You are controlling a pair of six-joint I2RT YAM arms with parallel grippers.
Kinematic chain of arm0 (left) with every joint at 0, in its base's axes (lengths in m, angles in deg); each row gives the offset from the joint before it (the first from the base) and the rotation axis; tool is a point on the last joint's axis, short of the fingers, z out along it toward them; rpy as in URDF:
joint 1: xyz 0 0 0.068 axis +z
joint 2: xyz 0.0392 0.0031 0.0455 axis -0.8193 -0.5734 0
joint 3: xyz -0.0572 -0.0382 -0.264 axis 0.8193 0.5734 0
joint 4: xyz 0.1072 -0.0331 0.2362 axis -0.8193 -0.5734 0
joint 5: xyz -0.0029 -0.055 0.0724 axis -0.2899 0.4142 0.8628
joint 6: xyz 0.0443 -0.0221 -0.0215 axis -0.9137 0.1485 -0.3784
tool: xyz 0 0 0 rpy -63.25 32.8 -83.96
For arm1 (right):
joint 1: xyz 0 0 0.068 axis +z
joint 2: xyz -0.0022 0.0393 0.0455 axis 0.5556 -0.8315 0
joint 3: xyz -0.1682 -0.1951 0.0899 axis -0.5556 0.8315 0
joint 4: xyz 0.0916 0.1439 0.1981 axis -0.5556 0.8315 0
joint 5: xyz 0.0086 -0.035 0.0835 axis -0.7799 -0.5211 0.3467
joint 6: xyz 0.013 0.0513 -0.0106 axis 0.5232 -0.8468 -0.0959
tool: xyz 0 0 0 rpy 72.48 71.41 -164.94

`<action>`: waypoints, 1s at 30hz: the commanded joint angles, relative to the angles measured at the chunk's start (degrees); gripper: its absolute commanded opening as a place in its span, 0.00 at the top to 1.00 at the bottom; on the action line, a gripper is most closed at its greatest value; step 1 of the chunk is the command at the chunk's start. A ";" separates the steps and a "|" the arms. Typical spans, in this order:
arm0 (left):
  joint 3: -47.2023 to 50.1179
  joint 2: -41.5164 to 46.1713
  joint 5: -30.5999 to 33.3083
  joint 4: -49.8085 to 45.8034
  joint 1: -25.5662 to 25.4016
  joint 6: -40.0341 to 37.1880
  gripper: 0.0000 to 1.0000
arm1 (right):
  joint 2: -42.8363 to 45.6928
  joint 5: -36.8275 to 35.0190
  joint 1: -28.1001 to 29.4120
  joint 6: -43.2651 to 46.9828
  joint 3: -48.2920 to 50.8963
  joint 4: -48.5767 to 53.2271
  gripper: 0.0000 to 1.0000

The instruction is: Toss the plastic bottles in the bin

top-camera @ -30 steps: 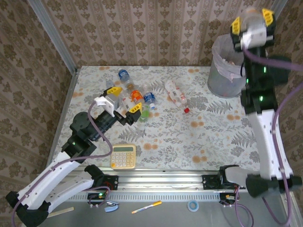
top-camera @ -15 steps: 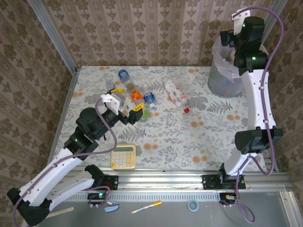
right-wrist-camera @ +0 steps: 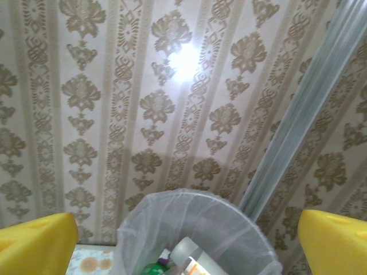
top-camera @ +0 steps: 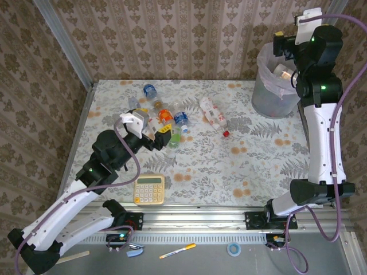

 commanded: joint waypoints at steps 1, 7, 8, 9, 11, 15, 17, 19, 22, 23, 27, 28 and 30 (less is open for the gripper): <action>-2.68 0.69 4.16 -4.47 0.39 2.97 0.00 | 3.17 5.60 -0.33 -3.43 3.04 -1.52 0.00; -2.49 1.08 8.38 -7.42 0.61 4.73 0.00 | 8.53 10.29 -0.31 -4.29 8.60 -2.67 0.00; -2.27 1.16 8.82 -7.52 0.61 4.94 0.00 | 9.26 10.65 -0.30 -4.37 9.69 -3.06 0.00; -2.00 1.25 9.32 -7.87 0.70 5.32 0.00 | 9.91 11.04 -0.31 -4.47 10.62 -3.44 0.00; -1.68 1.26 10.17 -8.86 0.74 5.95 0.00 | 10.95 11.78 -0.31 -4.67 12.08 -3.97 0.00; -1.38 1.56 11.29 -10.14 0.92 6.70 0.00 | 12.27 12.68 -0.31 -4.93 14.10 -4.64 0.00; -1.28 1.70 11.83 -10.37 1.01 6.88 0.00 | 12.63 13.04 -0.31 -5.29 14.80 -4.84 0.00; -1.18 1.69 12.33 -10.62 1.04 7.09 0.00 | 13.05 13.65 -0.31 -5.65 15.36 -4.99 0.00; -0.93 1.61 13.34 -11.13 1.14 7.74 0.00 | 13.58 13.98 -0.31 -5.95 16.41 -5.40 0.00; -0.92 1.61 13.39 -11.41 1.20 7.97 0.00 | 13.81 14.00 -0.29 -5.96 16.66 -5.26 0.00; -0.84 1.53 14.07 -12.30 1.32 8.68 0.00 | 15.07 14.72 -0.31 -5.92 17.99 -5.57 0.00; -0.75 1.57 14.32 -12.51 1.32 8.82 0.00 | 15.38 14.89 -0.31 -5.95 18.37 -5.74 0.00; -0.75 1.53 14.95 -12.78 1.32 9.25 0.00 | 16.28 15.69 -0.31 -5.92 19.20 -6.16 0.00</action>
